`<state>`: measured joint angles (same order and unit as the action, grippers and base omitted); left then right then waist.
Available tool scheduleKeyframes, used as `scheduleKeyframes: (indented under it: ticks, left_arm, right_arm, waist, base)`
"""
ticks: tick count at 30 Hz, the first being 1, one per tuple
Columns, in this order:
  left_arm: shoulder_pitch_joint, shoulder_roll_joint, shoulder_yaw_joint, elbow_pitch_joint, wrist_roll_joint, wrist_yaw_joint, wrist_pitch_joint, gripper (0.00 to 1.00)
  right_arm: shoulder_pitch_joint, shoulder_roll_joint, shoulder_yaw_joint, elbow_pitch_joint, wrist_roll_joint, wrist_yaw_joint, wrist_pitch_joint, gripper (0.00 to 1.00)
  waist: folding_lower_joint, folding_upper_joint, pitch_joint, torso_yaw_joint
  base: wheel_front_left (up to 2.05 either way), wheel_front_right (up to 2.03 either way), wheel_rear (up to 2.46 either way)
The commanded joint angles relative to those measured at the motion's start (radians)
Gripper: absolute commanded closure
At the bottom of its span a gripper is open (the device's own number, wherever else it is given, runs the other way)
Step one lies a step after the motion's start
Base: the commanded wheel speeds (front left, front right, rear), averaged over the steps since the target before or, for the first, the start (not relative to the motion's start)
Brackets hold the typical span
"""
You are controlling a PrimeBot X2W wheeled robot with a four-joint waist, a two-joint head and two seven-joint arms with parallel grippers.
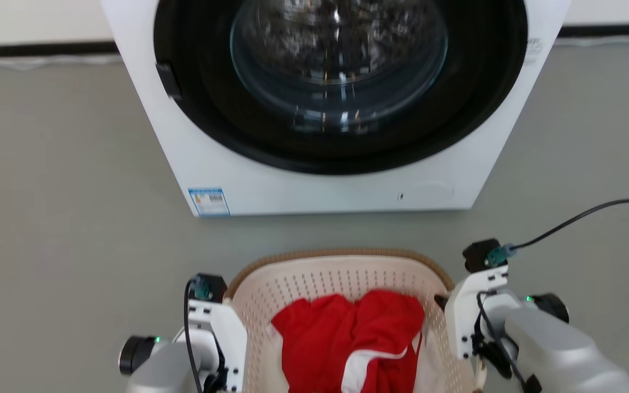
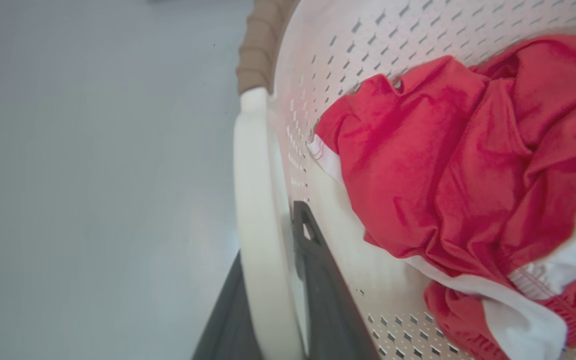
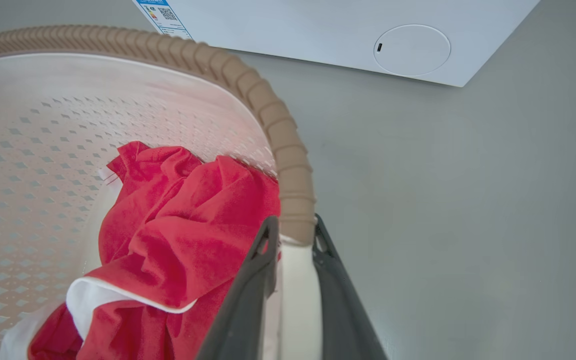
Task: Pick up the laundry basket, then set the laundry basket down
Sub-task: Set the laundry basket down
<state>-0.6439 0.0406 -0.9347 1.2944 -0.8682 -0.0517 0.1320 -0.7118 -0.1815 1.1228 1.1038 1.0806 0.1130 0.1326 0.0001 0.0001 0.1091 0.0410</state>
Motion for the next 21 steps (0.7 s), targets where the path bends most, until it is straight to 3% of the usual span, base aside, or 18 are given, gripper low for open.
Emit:
scheduleKeyframes:
  ticks: [1,21]
  left_arm:
    - [-0.059,0.017,0.005,-0.012,0.020,0.005,-0.005,1.00]
    - [-0.263,0.012,0.000,-0.031,0.037,0.058,-0.104,1.00]
  right_arm:
    - [-0.043,0.006,0.010,-0.037,-0.001,0.018,-0.038,1.00]
    - [-0.230,-0.036,0.021,0.009,-0.033,0.018,-0.260,1.00]
  waist:
    - [0.0000,-0.0001,0.065,0.001]
    - [0.0000,-0.0001,0.390,0.014]
  base:
    - [0.00,0.00,0.00]
    - [0.00,0.00,0.00]
